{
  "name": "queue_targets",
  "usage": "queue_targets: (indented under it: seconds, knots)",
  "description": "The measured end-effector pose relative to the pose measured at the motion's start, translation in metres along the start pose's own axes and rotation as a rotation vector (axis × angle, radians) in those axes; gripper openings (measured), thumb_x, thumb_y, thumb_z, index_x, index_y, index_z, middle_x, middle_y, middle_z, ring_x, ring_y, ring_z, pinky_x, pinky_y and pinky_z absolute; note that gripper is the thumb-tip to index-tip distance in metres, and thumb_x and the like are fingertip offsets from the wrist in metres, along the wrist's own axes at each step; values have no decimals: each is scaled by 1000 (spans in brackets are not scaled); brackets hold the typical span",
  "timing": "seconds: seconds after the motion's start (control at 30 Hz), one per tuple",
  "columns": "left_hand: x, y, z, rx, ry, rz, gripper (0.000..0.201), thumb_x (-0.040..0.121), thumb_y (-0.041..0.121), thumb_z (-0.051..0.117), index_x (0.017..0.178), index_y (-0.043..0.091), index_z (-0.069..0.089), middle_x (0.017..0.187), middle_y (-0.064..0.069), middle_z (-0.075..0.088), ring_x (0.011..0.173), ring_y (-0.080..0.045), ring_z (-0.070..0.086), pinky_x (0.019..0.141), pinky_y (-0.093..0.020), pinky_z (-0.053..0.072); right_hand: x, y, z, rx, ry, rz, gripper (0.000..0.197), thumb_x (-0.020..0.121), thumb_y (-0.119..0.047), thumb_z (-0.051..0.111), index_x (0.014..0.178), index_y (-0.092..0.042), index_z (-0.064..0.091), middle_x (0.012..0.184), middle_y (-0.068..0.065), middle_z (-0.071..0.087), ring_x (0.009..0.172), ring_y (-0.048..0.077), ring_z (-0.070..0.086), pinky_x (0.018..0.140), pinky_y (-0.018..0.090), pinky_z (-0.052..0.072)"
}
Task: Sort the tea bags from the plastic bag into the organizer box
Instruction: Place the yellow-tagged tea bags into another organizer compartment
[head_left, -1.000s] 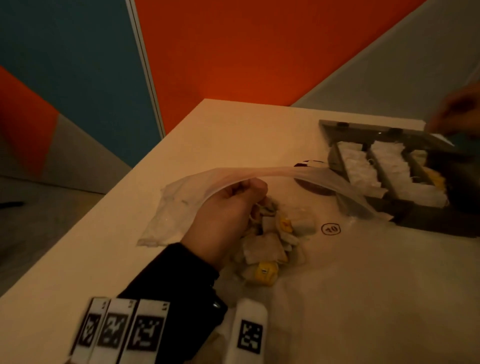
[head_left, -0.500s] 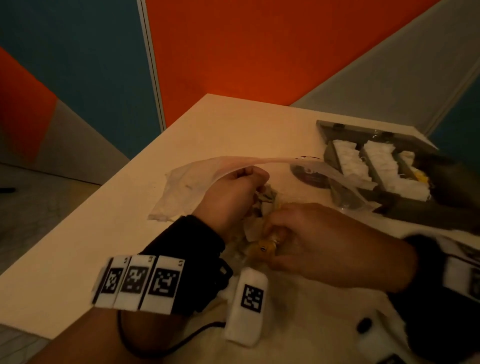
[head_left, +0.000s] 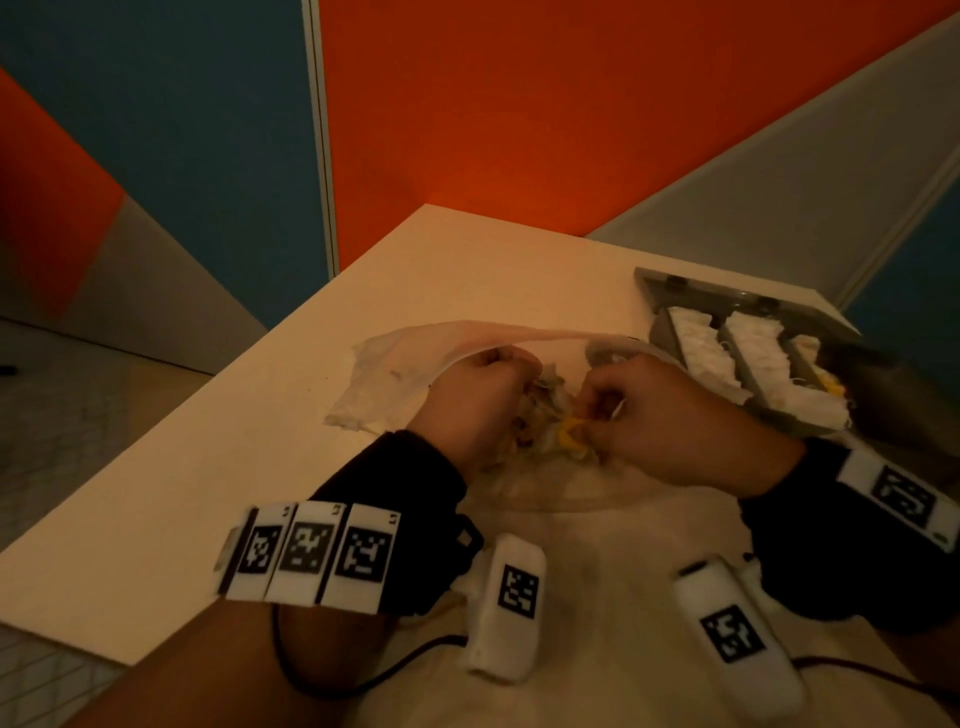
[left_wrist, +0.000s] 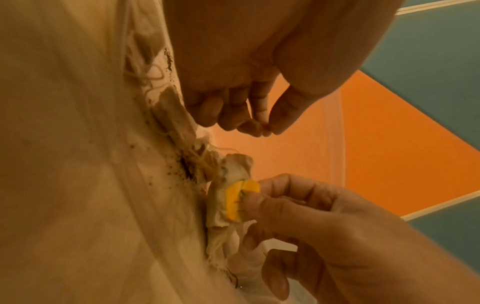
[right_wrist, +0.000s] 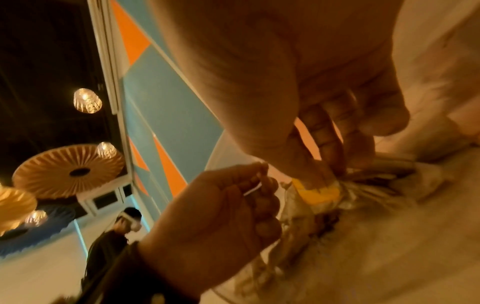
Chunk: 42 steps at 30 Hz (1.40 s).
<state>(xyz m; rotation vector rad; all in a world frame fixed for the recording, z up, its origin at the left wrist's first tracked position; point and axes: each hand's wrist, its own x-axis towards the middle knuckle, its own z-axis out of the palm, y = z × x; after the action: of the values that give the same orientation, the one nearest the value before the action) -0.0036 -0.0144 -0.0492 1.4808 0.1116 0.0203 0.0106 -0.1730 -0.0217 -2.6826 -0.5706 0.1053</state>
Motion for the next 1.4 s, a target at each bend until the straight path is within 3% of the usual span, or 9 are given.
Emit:
queue_targets:
  seconds: [0.17, 0.33, 0.47, 0.6, 0.77, 0.93, 1.03, 1.17, 1.4]
  knots:
    - [-3, -1, 3, 30, -135, -6, 27, 85, -3, 58, 102, 17, 65, 88, -9, 64, 71, -22, 57, 66, -33, 46, -1, -2, -14, 54, 15, -43, 17, 87, -12, 69, 81, -28, 68, 78, -4, 66, 62, 11, 64, 55, 27, 50]
    - [-5, -2, 3, 146, -269, 163, 35, 80, -4, 67, 111, 12, 64, 105, -7, 71, 95, -17, 67, 85, -36, 55, -4, -16, -26, 62, -41, -139, 26, 92, -4, 58, 95, -28, 68, 80, -13, 58, 74, 14, 58, 66, 39, 51]
    - [-3, -5, 2, 116, -284, 178, 24, 84, 2, 69, 108, -1, 65, 104, -21, 70, 86, -22, 67, 81, -39, 55, -5, -21, -32, 121, -17, -121, 29, 89, -1, 61, 101, -27, 61, 82, -3, 64, 77, 18, 61, 73, 47, 55]
    - [-1, -7, 0, 122, -212, 171, 14, 89, 15, 68, 87, 1, 68, 76, -11, 71, 60, -11, 64, 55, -22, 50, -1, -20, -31, 134, 73, -64, 27, 91, -3, 59, 104, -26, 58, 85, -3, 64, 82, 19, 62, 76, 44, 55]
    - [9, -12, -2, 86, -34, 129, 22, 91, 24, 65, 85, 3, 66, 70, -8, 68, 54, -10, 60, 54, -23, 47, 16, 7, -24, -144, -16, 98, 26, 88, -7, 59, 108, -23, 60, 109, -3, 60, 101, 19, 58, 83, 33, 49]
    - [13, -18, 0, 74, 9, 95, 22, 93, 24, 62, 88, 3, 64, 67, -4, 66, 48, -7, 55, 52, -23, 41, 34, 21, -7, -408, -134, 98, 24, 88, -9, 52, 108, -2, 63, 108, 13, 65, 94, 28, 62, 76, 33, 50]
    - [12, -18, -2, 64, 4, 87, 21, 94, 23, 61, 86, 4, 64, 64, -1, 65, 40, -3, 51, 47, -20, 39, 40, 24, -3, -518, -220, 119, 22, 94, -12, 50, 110, -2, 62, 103, 9, 64, 85, 21, 55, 62, 21, 37]
    - [12, -19, -2, 71, 8, 96, 19, 94, 22, 61, 85, 6, 67, 66, 1, 67, 47, -3, 55, 52, -22, 41, 48, 24, -10, -437, -238, 183, 27, 85, -10, 63, 110, -10, 52, 105, 6, 55, 89, 21, 50, 63, 24, 39]
    - [13, -19, -2, 85, 37, 121, 19, 93, 19, 62, 84, 2, 66, 77, -10, 71, 74, -22, 66, 81, -42, 55, 39, 18, -15, -302, -37, 193, 15, 87, -9, 56, 89, -5, 70, 107, 15, 68, 93, 26, 61, 77, 28, 48]
